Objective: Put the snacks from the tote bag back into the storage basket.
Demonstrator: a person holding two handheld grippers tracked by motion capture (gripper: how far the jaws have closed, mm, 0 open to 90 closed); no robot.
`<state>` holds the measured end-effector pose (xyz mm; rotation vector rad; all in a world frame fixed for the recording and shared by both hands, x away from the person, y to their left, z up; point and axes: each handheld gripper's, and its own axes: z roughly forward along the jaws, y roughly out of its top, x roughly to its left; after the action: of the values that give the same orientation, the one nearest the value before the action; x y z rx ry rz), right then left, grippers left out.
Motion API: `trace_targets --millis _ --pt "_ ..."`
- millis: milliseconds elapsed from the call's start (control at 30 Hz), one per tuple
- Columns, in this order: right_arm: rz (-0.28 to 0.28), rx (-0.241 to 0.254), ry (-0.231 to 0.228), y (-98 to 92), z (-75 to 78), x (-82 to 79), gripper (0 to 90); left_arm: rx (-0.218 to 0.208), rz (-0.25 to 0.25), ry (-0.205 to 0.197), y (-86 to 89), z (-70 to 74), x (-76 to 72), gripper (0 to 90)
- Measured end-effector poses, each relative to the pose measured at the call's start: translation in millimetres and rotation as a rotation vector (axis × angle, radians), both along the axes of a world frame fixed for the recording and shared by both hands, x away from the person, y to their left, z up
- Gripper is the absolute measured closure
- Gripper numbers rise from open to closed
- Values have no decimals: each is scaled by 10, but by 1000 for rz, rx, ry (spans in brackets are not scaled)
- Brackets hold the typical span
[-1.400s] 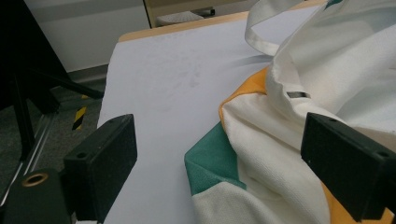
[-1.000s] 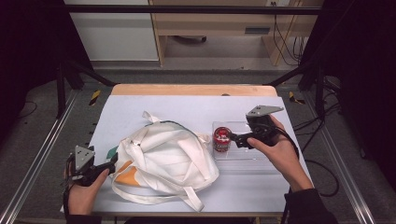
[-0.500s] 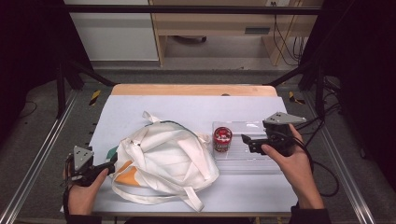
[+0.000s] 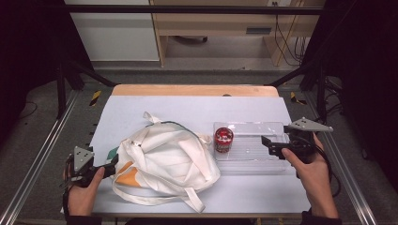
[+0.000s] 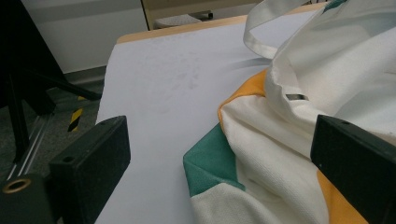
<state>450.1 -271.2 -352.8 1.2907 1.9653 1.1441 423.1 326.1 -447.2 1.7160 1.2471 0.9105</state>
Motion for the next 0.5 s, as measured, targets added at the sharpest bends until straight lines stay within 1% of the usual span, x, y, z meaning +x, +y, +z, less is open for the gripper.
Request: trace_targets --millis 67,200,233,400,500 --pt "-19 0 3 -53 -21 -12 90 -3 -1 -3 1 4 -3 47" --pt "-64 -36 9 -135 -71 -22 88 -5 1 -5 14 8 -5 48" --pt "-73 -36 13 -150 -85 -19 88 -6 3 -4 16 7 -3 48" --pt "-99 -43 26 -203 -150 -8 87 -5 1 -2 14 5 -3 48" --pt "-106 -41 39 -235 -217 10 86 -4 -1 -1 11 3 -1 48"
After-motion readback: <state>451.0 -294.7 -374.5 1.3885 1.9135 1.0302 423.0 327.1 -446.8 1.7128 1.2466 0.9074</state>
